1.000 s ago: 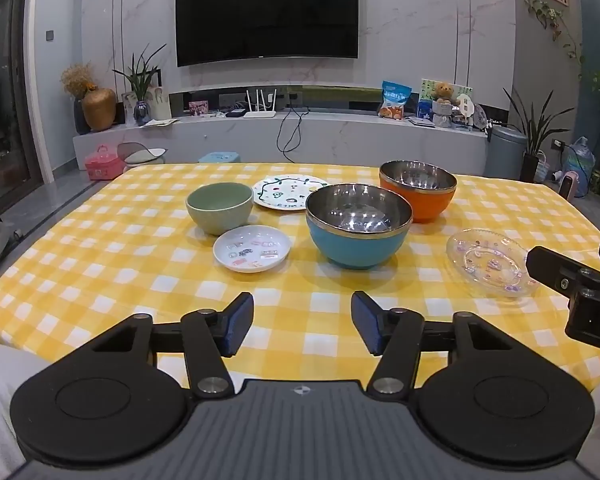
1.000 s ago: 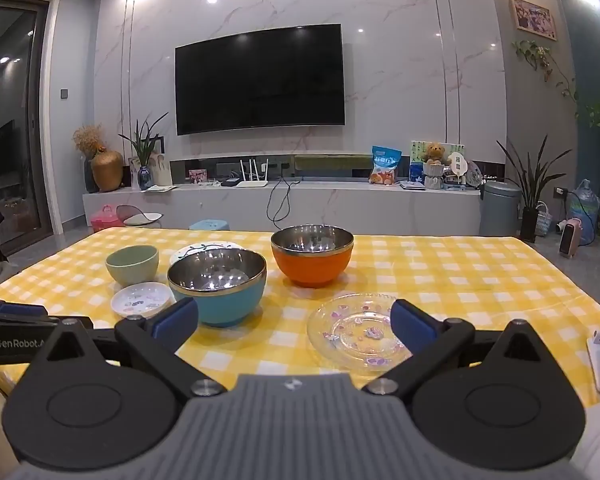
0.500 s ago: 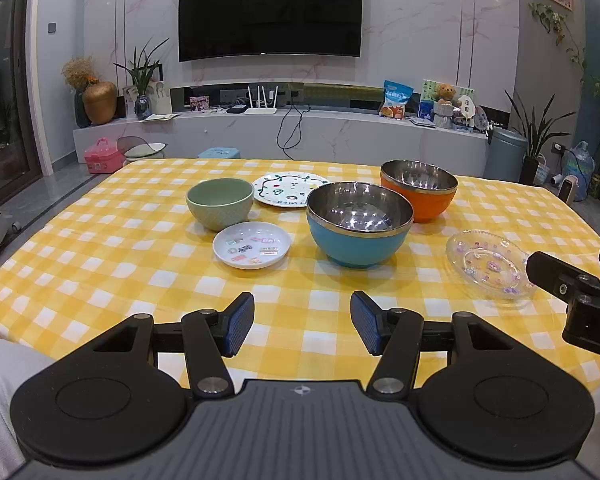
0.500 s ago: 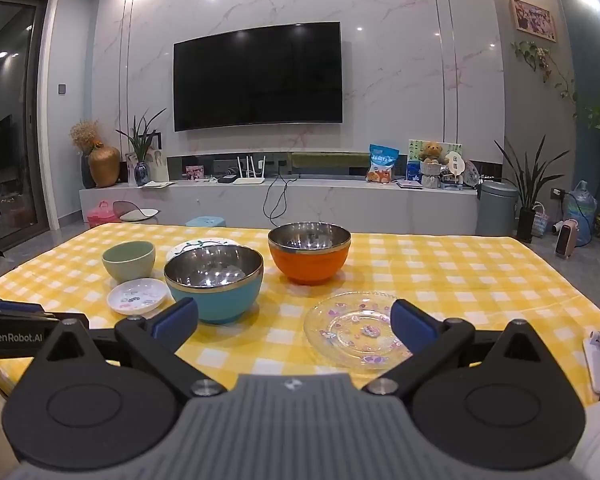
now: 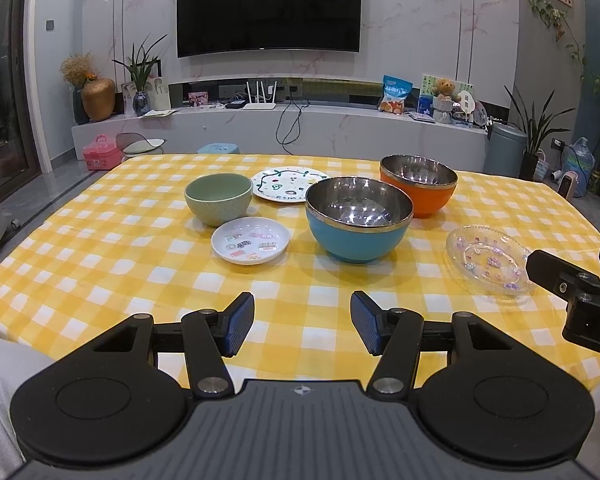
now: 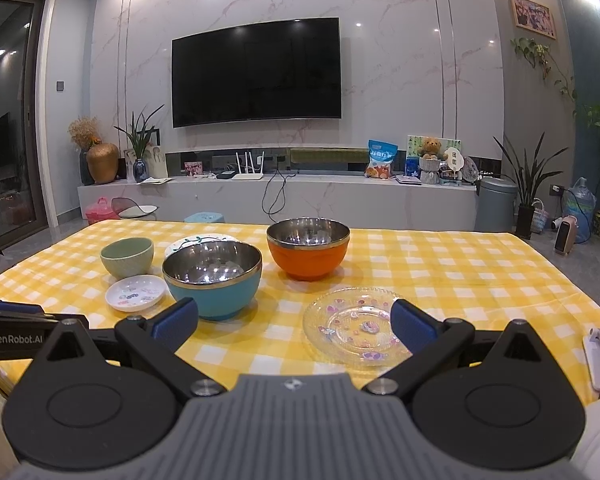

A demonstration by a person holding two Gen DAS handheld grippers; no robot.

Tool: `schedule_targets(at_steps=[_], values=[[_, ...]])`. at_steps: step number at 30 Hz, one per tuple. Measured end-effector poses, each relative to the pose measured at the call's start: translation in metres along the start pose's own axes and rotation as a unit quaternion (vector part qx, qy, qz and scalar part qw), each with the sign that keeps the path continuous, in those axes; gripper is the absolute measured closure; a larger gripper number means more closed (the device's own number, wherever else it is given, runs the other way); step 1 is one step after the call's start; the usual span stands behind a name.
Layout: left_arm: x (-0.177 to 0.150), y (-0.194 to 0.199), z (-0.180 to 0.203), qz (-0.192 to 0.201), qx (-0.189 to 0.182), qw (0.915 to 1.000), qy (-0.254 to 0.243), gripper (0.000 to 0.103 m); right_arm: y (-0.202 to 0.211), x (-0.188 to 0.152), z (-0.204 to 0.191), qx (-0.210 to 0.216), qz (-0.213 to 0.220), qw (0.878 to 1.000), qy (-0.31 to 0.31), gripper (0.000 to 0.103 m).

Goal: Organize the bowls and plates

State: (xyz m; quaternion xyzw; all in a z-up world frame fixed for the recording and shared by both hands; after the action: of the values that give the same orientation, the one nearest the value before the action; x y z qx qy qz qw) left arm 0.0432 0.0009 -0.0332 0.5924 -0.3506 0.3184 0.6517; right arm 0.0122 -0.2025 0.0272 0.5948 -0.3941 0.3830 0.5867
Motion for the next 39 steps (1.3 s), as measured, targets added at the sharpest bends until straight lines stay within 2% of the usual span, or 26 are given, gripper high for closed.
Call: schedule_targets(at_steps=[39], values=[[-0.0040, -0.0042, 0.0007, -0.008, -0.002, 1.0000, 0.001, 0.037, 0.0015, 0.0018, -0.0008, -0.003, -0.006, 1.000, 0.002, 0.003]])
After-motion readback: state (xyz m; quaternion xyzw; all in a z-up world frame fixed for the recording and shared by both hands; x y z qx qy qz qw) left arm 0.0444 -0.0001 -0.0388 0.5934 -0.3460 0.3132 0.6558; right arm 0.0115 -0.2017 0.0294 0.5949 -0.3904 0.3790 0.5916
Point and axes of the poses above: each gripper's, at about its wrist camera, not at the fingertips, and y roughly against the way its jaws point, z to its right, x to its top, the point moved 5 cm from there along -y, roughly the way its jaws point, and after that the axes turned 5 degrees about -x, right-handed, at the moved point
